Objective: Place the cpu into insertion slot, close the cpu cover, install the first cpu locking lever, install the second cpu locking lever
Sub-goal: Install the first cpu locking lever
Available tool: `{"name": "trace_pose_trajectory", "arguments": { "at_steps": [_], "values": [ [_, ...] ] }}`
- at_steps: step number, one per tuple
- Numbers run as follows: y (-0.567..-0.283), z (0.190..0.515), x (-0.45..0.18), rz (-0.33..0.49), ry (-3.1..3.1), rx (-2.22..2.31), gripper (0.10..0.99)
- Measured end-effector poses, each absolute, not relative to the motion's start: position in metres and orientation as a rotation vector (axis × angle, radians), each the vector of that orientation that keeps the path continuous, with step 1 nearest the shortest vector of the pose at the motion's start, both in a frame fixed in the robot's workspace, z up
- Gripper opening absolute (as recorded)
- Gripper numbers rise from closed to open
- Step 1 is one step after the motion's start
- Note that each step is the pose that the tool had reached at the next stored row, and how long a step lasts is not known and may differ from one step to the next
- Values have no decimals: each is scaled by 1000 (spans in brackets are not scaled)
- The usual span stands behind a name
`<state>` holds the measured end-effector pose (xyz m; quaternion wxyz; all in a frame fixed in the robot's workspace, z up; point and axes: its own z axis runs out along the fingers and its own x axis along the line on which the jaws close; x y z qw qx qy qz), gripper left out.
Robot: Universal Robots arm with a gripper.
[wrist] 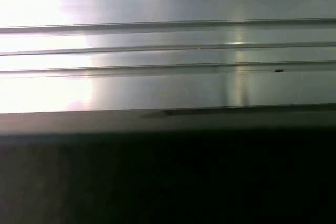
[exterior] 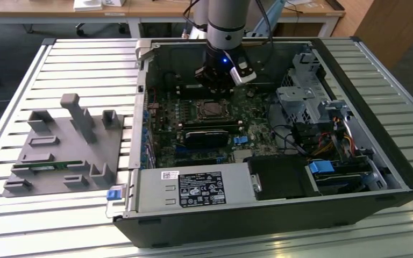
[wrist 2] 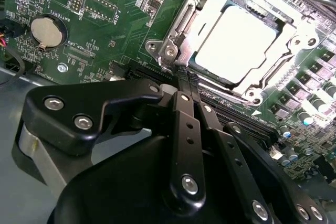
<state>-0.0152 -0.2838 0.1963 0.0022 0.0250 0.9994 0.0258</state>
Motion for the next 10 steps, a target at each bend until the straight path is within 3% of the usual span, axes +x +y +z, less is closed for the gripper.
{"name": "trace_pose_trajectory", "arguments": {
  "at_steps": [10],
  "values": [
    [-284, 208, -15, 83, 3134, 78, 106]
  ]
}}
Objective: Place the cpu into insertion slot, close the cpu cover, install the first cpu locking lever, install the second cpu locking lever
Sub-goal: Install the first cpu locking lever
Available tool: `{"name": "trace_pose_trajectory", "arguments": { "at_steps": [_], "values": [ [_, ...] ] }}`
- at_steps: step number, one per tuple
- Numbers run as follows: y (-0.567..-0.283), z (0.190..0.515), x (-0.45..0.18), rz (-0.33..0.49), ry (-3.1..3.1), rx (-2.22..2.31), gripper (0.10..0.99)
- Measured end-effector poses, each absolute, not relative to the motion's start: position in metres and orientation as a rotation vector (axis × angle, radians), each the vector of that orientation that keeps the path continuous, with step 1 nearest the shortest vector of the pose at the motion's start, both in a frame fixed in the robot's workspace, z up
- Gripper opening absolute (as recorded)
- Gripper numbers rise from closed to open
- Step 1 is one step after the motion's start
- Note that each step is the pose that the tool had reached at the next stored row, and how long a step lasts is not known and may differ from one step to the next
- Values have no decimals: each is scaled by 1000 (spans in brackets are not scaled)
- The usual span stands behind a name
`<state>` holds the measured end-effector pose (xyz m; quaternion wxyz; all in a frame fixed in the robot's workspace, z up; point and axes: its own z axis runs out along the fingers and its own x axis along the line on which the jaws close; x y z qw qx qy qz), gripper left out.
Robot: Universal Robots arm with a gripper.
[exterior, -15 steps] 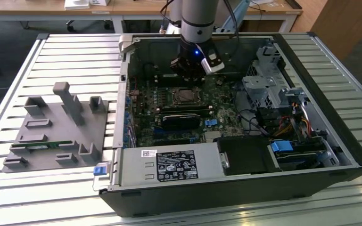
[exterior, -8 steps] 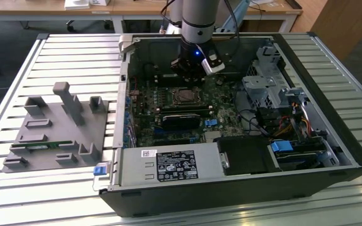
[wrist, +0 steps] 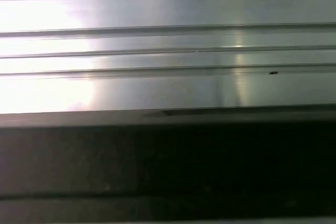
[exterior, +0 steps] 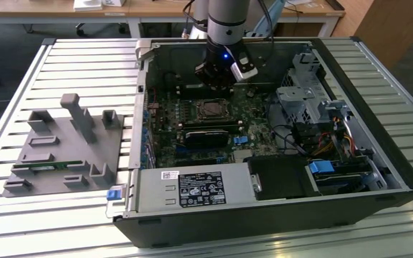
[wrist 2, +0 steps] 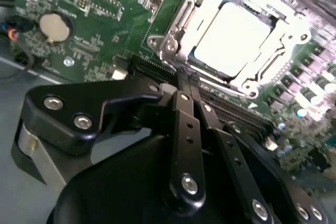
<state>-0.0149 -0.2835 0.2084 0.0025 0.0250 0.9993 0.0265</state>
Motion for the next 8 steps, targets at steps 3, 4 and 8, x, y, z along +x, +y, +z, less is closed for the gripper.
{"name": "trace_pose_trajectory", "arguments": {
  "at_steps": [3, 4, 8],
  "values": [
    [-285, 210, -15, 83, 3135, 78, 106],
    [-285, 210, -15, 83, 3135, 78, 106],
    [-287, 210, -15, 83, 3135, 79, 106]
  ]
}}
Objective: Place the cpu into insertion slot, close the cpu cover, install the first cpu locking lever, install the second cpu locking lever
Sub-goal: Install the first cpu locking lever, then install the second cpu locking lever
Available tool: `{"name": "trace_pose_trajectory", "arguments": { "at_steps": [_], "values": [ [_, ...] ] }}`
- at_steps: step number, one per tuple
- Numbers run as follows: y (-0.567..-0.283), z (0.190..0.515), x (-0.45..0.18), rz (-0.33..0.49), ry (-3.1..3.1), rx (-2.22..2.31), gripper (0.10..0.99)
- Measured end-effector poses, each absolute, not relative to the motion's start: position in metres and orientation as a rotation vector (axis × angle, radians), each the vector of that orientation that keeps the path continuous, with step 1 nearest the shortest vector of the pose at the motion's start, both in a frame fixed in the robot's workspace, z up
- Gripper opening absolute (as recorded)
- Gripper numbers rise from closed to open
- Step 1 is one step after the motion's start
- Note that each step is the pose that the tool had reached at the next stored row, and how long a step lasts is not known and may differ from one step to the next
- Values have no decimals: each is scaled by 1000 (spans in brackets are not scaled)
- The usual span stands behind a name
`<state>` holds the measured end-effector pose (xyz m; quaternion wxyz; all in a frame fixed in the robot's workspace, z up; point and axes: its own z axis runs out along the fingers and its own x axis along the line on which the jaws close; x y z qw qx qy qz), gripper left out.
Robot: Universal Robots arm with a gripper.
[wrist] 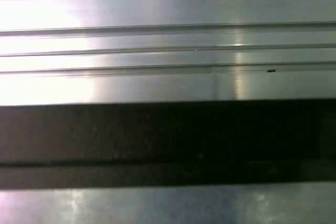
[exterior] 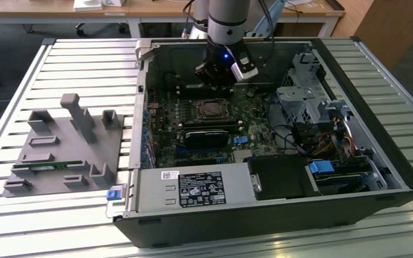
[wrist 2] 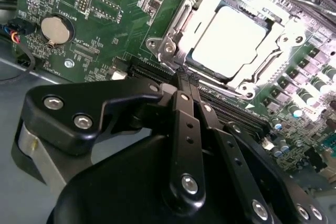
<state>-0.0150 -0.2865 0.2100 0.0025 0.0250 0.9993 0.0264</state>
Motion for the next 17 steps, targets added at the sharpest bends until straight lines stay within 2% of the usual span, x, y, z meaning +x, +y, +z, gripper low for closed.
{"name": "trace_pose_trajectory", "arguments": {
  "at_steps": [17],
  "values": [
    [-293, 210, -14, 83, 3135, 79, 106]
  ]
}}
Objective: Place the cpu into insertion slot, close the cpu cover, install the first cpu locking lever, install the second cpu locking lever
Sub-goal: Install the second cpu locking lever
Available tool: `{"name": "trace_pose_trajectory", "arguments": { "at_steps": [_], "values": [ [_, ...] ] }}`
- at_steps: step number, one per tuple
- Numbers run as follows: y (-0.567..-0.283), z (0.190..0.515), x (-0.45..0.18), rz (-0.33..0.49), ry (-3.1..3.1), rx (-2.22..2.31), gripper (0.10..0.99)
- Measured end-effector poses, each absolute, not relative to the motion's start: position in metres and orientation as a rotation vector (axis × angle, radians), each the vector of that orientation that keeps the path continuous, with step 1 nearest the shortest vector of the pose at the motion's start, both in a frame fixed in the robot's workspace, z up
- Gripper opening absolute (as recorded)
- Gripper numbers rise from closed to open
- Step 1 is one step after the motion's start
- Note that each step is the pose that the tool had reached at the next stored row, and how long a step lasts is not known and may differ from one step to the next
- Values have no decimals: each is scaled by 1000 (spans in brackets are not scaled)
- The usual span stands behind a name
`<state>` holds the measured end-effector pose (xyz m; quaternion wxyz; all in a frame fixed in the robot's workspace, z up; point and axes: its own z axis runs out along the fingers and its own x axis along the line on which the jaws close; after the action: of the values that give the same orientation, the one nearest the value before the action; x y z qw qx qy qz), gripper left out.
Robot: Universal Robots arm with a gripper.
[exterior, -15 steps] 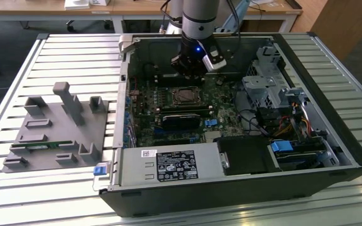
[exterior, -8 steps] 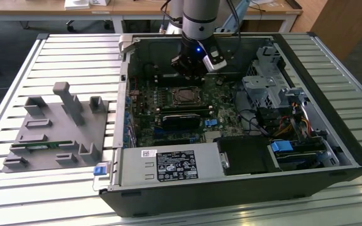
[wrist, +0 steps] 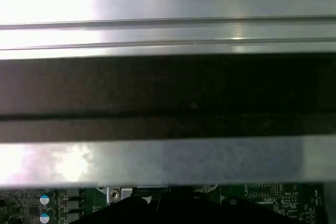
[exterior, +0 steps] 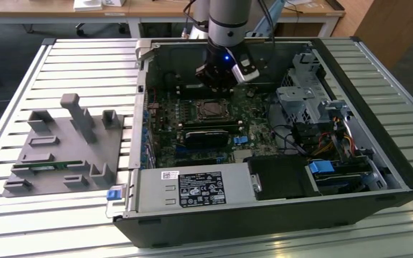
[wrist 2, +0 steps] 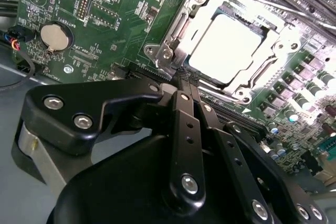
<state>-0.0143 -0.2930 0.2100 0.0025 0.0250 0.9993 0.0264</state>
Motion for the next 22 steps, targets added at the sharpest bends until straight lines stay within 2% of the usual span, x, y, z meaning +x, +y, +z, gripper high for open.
{"name": "trace_pose_trajectory", "arguments": {
  "at_steps": [15, 22],
  "values": [
    [-320, 210, -14, 83, 3135, 78, 106],
    [-320, 223, -14, 83, 3135, 79, 106]
  ]
}}
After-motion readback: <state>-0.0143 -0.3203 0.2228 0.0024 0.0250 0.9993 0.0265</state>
